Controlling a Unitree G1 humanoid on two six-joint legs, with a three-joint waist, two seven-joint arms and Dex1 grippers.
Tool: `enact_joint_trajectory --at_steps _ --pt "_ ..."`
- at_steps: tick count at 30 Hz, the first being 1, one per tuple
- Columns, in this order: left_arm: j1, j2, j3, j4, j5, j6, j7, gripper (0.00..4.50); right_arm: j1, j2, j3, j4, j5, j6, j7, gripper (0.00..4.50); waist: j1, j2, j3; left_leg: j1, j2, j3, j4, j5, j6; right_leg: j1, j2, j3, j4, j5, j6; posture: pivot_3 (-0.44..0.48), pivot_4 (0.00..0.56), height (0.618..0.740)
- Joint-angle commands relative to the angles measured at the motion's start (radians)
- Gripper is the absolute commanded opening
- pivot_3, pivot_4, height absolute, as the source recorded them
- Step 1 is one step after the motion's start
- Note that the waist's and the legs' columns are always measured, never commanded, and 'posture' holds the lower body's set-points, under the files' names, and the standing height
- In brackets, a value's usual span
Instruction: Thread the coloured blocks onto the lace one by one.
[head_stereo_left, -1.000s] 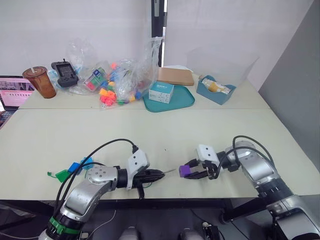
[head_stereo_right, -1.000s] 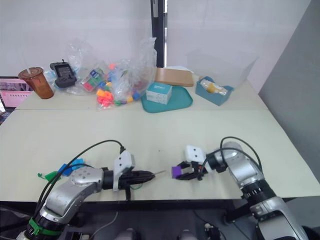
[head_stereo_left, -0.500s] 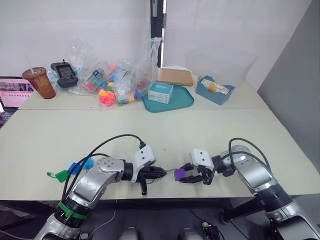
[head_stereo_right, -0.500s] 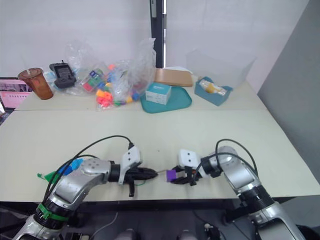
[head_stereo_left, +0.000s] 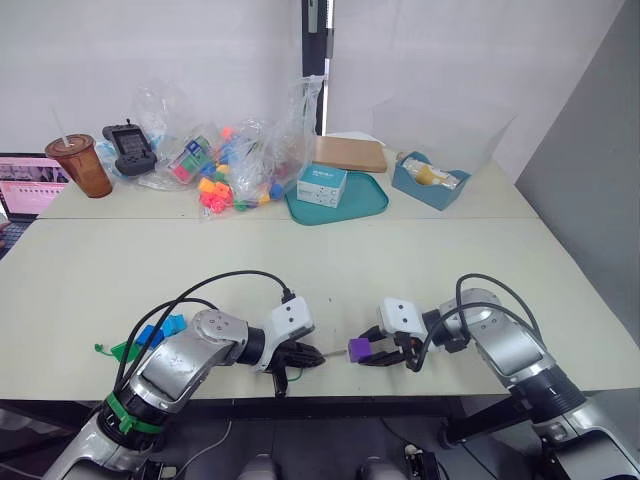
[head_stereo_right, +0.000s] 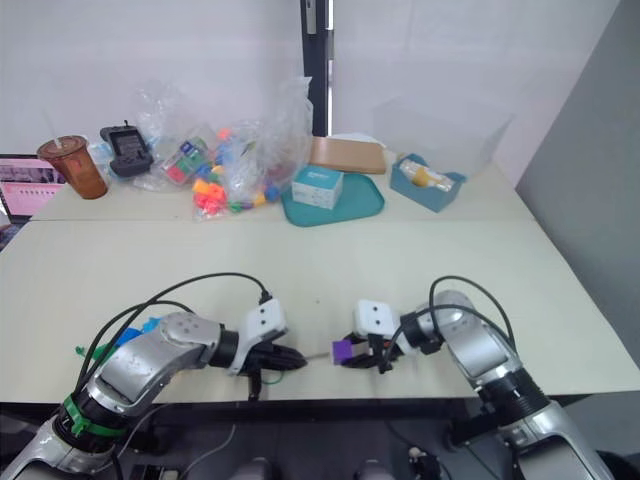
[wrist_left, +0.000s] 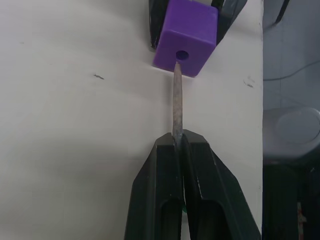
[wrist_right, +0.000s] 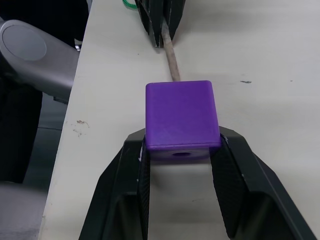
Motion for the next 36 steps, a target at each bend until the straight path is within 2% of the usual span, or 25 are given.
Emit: enact_joint_trajectory --at_steps 1,10,16,19,25,31,36 --pt "-0.004 0.0 -0.027 -0.009 0.013 0.009 0.005 0.0 0.022 -0.013 0.036 -0.029 -0.026 0.022 0.006 1.18 0.001 0.0 0.0 0.0 0.0 0.0 0.0 0.0 0.0 0.0 0.0 0.0 0.0 0.0 0.0 0.0 0.15 0.74" --pt "-0.036 -0.055 -0.032 0.0 0.012 -0.007 0.019 0.0 0.047 -0.022 0.04 -0.086 -0.029 0.052 0.001 1.18 0.003 0.0 0.0 0.0 0.0 0.0 0.0 0.0 0.0 0.0 0.0 0.0 0.0 0.0 0.0 0.0 0.15 0.74" --pt "-0.028 -0.052 -0.024 -0.022 0.002 -0.015 0.011 0.0 0.054 -0.03 0.045 -0.085 -0.04 0.056 -0.001 1.18 0.003 0.0 0.0 0.0 0.0 0.0 0.0 0.0 0.0 0.0 0.0 0.0 0.0 0.0 0.0 0.0 0.15 0.74" --pt "-0.046 -0.093 -0.042 -0.009 0.004 -0.021 0.024 0.0 0.054 -0.028 0.049 -0.091 -0.04 0.062 -0.004 1.18 0.005 0.0 0.0 0.0 0.0 0.0 0.0 0.0 0.0 0.0 0.0 0.0 0.0 0.0 0.0 0.0 0.15 0.74" --pt "-0.095 -0.221 -0.114 0.124 0.094 -0.131 0.08 0.0 0.051 -0.024 0.055 -0.086 -0.042 0.073 -0.007 1.18 0.008 0.0 0.0 0.0 -0.001 0.0 0.001 0.0 0.0 0.001 0.0 0.0 -0.001 0.0 0.0 0.0 0.15 0.74" --pt "-0.09 -0.27 -0.104 0.197 0.129 -0.192 0.092 0.0 0.059 -0.028 0.05 -0.101 -0.04 0.087 -0.01 1.18 0.028 0.0 0.0 0.013 -0.002 -0.001 0.001 -0.001 0.001 0.02 -0.001 -0.002 -0.009 0.002 0.003 0.0 0.15 0.74" --pt "-0.081 -0.273 -0.039 0.185 0.113 -0.208 0.086 1.65 0.066 -0.025 0.044 -0.107 -0.042 0.099 -0.015 1.18 0.025 0.0 0.0 0.018 -0.002 -0.001 0.001 -0.001 0.002 0.027 -0.001 -0.003 -0.013 0.002 0.004 0.0 0.15 0.74"
